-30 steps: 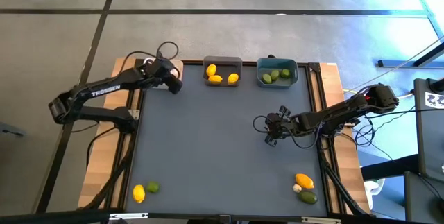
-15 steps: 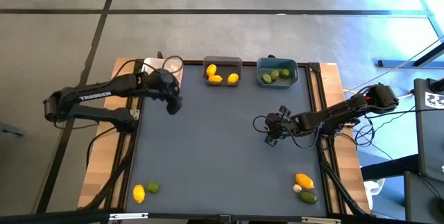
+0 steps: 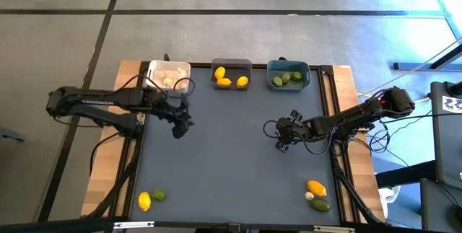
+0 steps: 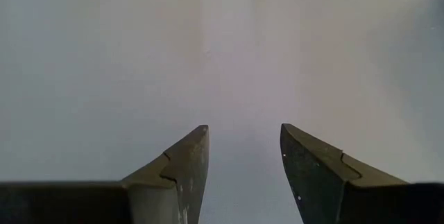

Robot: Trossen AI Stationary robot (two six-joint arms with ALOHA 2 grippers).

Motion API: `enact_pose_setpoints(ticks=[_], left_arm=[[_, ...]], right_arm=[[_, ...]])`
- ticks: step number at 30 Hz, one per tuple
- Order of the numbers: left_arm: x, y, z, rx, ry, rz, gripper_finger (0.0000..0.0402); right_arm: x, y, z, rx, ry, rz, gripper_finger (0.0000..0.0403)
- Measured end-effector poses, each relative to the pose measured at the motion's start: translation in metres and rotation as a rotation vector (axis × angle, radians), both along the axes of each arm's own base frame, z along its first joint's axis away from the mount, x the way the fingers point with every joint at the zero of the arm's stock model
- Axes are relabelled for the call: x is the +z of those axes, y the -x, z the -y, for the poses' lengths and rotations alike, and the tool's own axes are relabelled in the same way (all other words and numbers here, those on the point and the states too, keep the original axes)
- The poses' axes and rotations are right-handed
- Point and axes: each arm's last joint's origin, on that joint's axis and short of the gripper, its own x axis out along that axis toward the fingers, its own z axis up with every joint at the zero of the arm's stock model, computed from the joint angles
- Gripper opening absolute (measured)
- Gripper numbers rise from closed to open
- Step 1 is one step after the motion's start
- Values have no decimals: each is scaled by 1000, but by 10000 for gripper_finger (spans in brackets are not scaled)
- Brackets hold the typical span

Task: Sort produce into baskets
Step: Put the lime into the blue bin

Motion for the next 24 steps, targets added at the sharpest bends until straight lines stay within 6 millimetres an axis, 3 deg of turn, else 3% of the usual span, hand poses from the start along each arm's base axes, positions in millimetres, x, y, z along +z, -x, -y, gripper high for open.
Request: enact_pose_setpoints(ticks=[7,15,24], left_arm=[[12,-13,23,-16,16,184,159],[43,-27,53,-132,-20,553,159],[75,-34,69,-223,-80,913,160]], right_arm=[[0,0,0,0,0,0,179],[0,0,0,0,0,0,179],[0,0,0,0,-1,1,179]])
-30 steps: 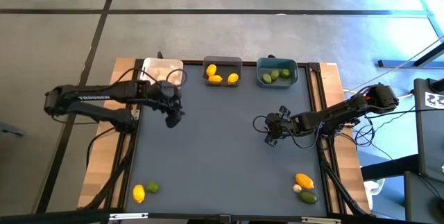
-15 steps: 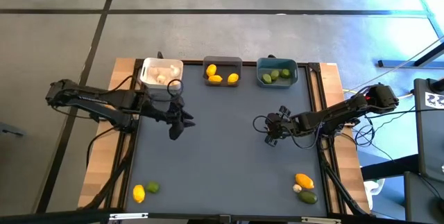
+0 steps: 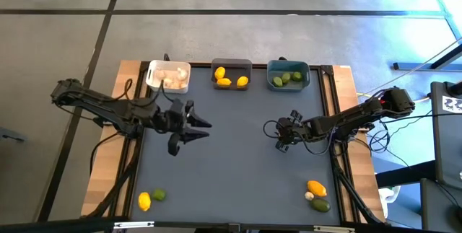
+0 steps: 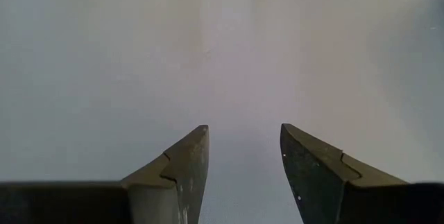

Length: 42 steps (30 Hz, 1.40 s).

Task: Sort produce into baskets
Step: Put the lime into the blue bin

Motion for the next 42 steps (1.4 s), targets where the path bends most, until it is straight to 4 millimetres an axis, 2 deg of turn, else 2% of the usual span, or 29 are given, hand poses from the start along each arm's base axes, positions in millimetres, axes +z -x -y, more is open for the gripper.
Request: enact_pose_setpoints(ticks=[5,10,14,19,24,34,38,42], left_arm=[[0,-10,2,-47,-26,67,188],[-7,-19,5,-81,-60,34,240],[0,-22,16,-123,-159,-3,260],[0,-26,35,-130,-247,-182,262],[-1,-23,48,-154,-176,-338,262],[-35,3,66,-121,23,-776,262],[-48,6,74,-98,25,-888,263],[-61,8,83,-117,-53,-968,263]], right_arm=[[0,0,0,0,0,1,179],[0,0,0,0,0,0,179],[0,0,0,0,0,-1,179],[0,0,0,0,0,-1,179],[0,0,0,0,0,-1,179],[0,0,0,3,2,-2,179],[0,0,0,3,2,-3,179],[0,0,0,3,2,-3,179]])
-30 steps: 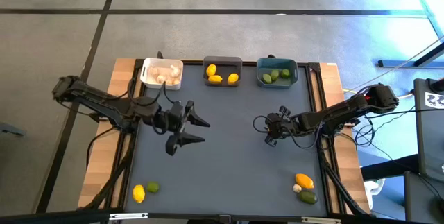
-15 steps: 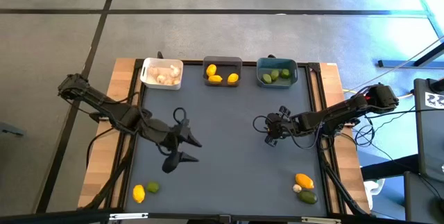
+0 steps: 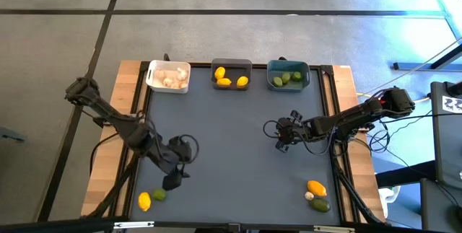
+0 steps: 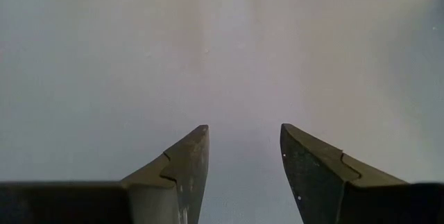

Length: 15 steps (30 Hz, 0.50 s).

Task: Sort produce into baskets
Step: Put the lime into the blue bin

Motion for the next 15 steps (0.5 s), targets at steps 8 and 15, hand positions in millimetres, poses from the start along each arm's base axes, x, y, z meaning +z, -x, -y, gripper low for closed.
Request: enact_pose_setpoints(ticks=[8,15], left_arm=[[-28,4,21,-187,-162,-128,263],[-50,11,40,-330,-202,-265,263]], right_arm=[[0,0,0,7,11,-3,179],[0,0,1,34,44,-13,179]])
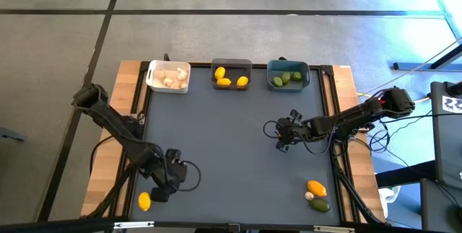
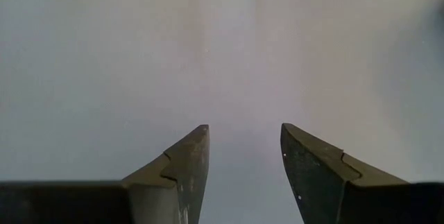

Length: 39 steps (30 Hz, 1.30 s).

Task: Sort produce into baskets
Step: Put the lime into the blue bin

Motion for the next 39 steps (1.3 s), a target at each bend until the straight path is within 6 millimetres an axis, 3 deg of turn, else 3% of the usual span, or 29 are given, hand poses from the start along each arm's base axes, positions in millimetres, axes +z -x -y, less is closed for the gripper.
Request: enact_pose_setpoints(ticks=[17,27,31,39], left_arm=[[-34,30,45,8,47,-272,263],[-60,29,59,60,13,-313,259],[-65,27,61,65,9,-314,226],[-65,21,56,27,0,-308,122]], right_arm=[[0,0,1,23,53,-10,179],[0,0,1,27,56,-12,179],[0,0,1,28,56,-12,179],[0,0,1,21,65,-11,179]])
